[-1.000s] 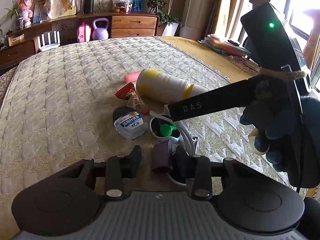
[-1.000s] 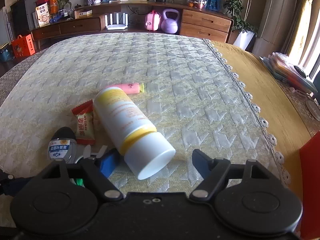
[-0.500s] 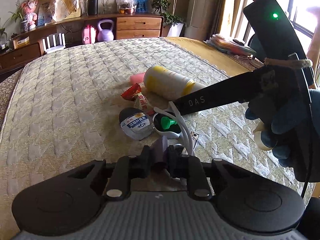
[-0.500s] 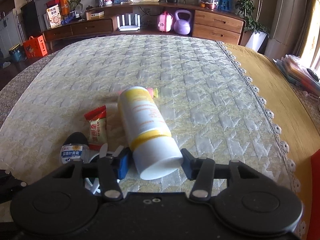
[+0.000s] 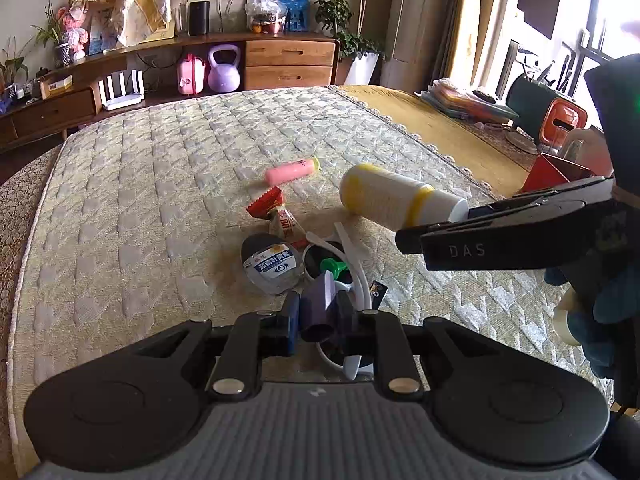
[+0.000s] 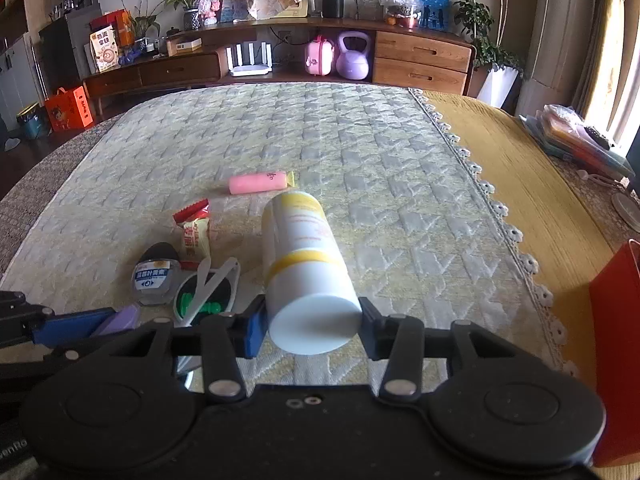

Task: Organize rigid objects
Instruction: 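Lift the bottle with the right tool while the left tool lifts the purple piece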

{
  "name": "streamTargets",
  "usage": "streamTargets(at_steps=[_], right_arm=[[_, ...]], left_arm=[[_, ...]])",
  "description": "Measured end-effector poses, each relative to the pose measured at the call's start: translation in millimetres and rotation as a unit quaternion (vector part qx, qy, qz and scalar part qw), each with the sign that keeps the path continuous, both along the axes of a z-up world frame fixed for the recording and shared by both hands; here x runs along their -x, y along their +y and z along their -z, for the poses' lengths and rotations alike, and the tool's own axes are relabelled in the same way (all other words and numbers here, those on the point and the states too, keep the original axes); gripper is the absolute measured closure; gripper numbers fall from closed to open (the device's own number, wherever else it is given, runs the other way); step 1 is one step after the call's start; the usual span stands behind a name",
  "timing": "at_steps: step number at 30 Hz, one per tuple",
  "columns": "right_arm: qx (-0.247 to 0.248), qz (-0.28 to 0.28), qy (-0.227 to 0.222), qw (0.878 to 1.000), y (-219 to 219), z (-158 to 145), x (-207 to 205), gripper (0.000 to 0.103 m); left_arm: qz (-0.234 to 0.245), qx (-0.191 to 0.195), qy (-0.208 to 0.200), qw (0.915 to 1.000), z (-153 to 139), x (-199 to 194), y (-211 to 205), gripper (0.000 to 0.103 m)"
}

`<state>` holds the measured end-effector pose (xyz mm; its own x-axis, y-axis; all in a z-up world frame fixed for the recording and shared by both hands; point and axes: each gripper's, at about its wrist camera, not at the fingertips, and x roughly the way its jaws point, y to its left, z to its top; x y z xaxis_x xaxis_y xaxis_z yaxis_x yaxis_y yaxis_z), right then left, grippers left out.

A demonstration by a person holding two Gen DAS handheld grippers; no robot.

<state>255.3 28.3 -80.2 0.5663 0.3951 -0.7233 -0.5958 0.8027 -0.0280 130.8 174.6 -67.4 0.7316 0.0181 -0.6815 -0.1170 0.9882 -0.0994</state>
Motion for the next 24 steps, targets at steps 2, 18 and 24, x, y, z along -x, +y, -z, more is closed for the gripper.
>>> streamTargets(at_steps=[2, 18, 24], right_arm=[[-0.002, 0.001, -0.003, 1.000, -8.5, -3.0, 3.6, 0.058], [-0.025, 0.021, 0.002, 0.999, -87.4, -11.0, 41.7, 0.059], [-0.013, 0.022, 0.028, 0.999, -96.7, 8.9, 42.7, 0.059]], left_arm=[[-0.001, 0.001, -0.002, 1.0000, -5.0, 0.9, -3.1, 0.085], [0.020, -0.015, -0.021, 0.9995, -42.4, 13.5, -53.2, 0.085], [0.026, -0.012, -0.015, 0.9995, -39.3, 12.9, -69.4, 0.085]])
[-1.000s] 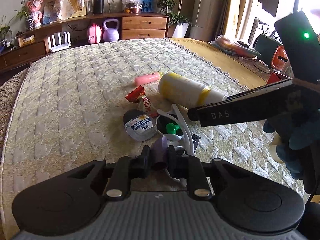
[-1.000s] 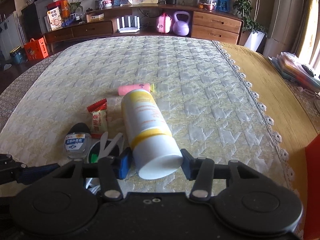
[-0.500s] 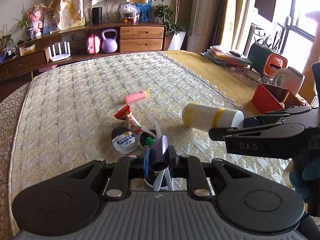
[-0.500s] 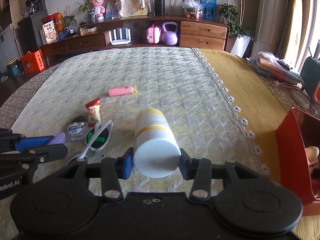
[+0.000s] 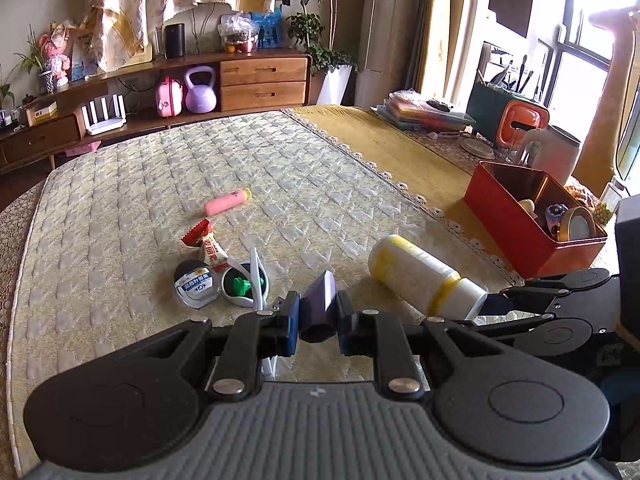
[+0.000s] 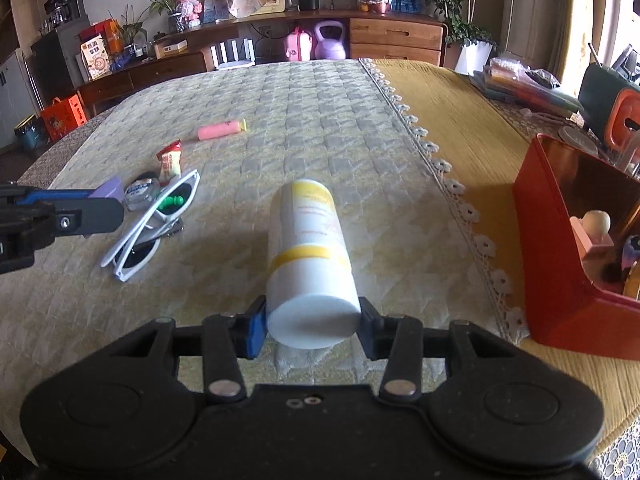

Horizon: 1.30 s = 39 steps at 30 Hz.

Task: Organize rigid objects
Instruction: 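Lift the bottle with the right tool while the left tool lifts the purple piece, then carry the bottle and purple piece over the red tin box with both tools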

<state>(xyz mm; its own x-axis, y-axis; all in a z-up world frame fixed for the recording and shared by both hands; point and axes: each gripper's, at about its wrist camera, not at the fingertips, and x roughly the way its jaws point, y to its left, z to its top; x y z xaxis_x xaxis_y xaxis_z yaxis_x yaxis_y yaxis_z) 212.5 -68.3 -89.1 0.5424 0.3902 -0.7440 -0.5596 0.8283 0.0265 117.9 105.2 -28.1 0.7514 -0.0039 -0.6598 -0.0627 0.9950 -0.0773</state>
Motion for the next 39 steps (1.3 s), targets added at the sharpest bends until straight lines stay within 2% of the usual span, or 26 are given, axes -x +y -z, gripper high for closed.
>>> streamTargets(at_steps=[5, 11, 13, 15, 20, 25, 39], right_arm=[[0.007, 0.000, -0.006, 1.000, 6.8, 6.9, -6.1, 0.057], [0.007, 0.004, -0.008, 1.000, 17.0, 8.5, -20.4, 0.048], [0.008, 0.001, -0.010, 1.000, 17.5, 8.6, -22.3, 0.049], [0.006, -0.004, -0.009, 1.000, 16.4, 7.7, -23.4, 0.059], [0.005, 0.001, -0.016, 1.000, 6.5, -0.2, -20.9, 0.060], [-0.008, 0.017, -0.020, 1.000, -19.3, -13.0, -20.3, 0.060], [-0.063, 0.087, -0.066, 0.992, -127.4, -78.0, -39.4, 0.060]], left_arm=[[-0.002, -0.001, 0.008, 1.0000, 3.1, -3.7, -3.9, 0.085], [-0.004, -0.001, 0.014, 0.9999, 5.3, -9.3, -5.5, 0.085], [-0.004, -0.002, 0.016, 0.9999, 6.0, -11.7, -7.3, 0.085], [-0.002, -0.003, 0.018, 0.9998, 7.5, -13.4, -9.3, 0.085], [0.002, -0.004, 0.021, 0.9998, 7.8, -20.0, -20.1, 0.085], [0.014, -0.004, 0.017, 0.9998, 2.2, -26.9, -40.3, 0.085], [0.075, -0.001, 0.000, 0.9972, -22.0, -67.8, -127.7, 0.085]])
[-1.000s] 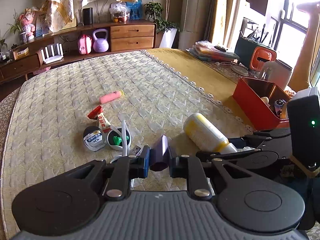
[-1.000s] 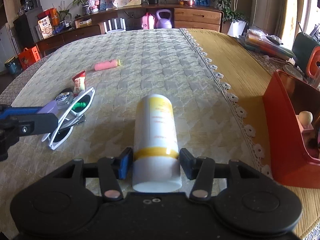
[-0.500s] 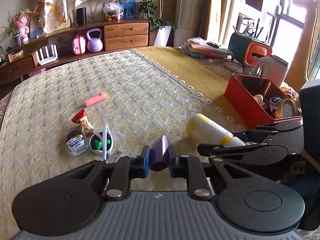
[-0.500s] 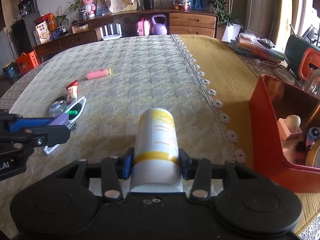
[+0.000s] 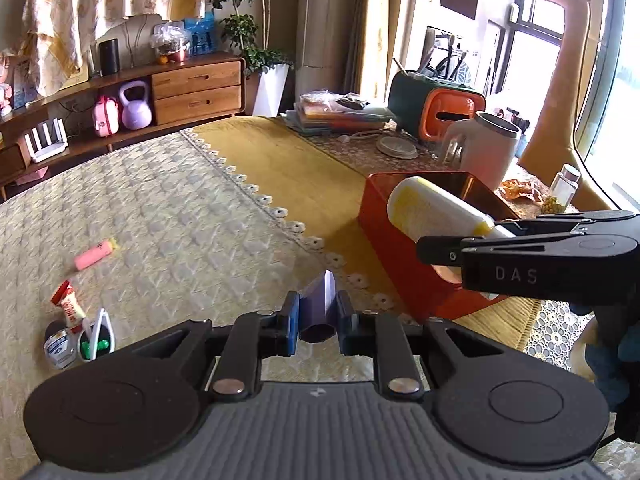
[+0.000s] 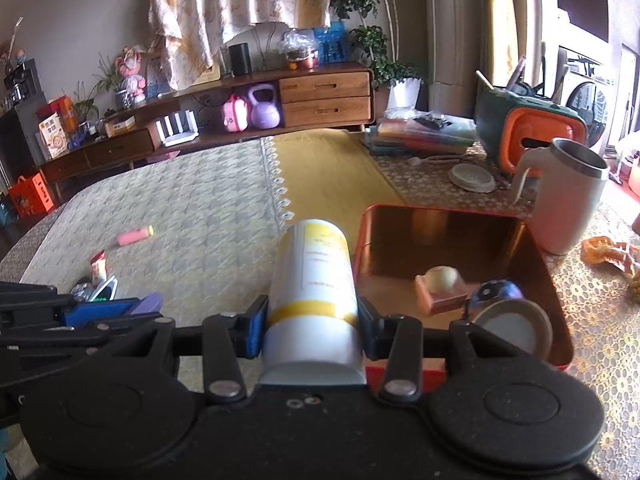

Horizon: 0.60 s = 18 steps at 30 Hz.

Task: Organize rigid objects
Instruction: 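Carry the bottle and purple piece over the red tin box with both tools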

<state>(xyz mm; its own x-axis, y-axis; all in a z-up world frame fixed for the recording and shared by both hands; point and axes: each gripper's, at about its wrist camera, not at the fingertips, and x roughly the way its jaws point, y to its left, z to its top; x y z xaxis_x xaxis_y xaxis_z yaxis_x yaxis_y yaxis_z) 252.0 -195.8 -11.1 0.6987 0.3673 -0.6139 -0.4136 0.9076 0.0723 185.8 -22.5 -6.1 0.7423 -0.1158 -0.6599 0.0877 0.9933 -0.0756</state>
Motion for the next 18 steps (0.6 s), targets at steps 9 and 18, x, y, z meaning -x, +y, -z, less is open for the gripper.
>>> streamTargets(at_steps=[9, 18], right_arm=[[-0.010, 0.062, -0.007, 0.998, -63.6, -4.4, -34.8, 0.060], [0.002, 0.080, 0.005, 0.997, -93.4, 5.5, -66.1, 0.060]], left_arm=[[0.049, -0.010, -0.004, 0.9987, -4.8, -39.1, -65.0, 0.085], [0.082, -0.008, 0.007, 0.9966, -0.3, -90.4, -109.9, 0.085]])
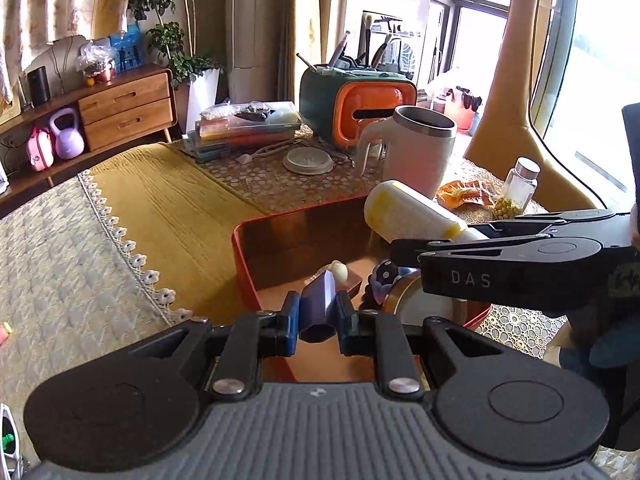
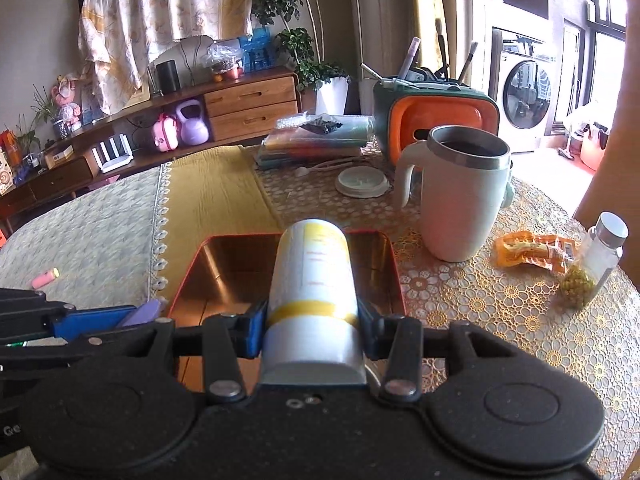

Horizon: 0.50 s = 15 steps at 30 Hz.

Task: Organize rigid objects
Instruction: 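Carry the bottle and purple piece over the red tin box with both tools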

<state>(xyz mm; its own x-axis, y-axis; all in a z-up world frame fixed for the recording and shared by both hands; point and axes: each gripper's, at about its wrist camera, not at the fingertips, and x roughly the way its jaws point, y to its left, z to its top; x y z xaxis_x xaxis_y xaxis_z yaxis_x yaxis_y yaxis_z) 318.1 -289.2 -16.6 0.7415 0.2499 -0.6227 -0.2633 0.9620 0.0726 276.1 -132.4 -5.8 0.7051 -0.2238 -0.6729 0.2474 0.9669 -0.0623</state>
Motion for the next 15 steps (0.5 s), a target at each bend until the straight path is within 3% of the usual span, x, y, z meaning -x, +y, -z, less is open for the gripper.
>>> streamTargets(at_steps=[15], right_arm=[[0.000, -0.011, 0.021, 1.000, -6.2, 15.8, -34.8, 0.060]], left_arm=[[0.000, -0.021, 0.059, 0.9981, 47.1, -43.7, -25.1, 0.085]])
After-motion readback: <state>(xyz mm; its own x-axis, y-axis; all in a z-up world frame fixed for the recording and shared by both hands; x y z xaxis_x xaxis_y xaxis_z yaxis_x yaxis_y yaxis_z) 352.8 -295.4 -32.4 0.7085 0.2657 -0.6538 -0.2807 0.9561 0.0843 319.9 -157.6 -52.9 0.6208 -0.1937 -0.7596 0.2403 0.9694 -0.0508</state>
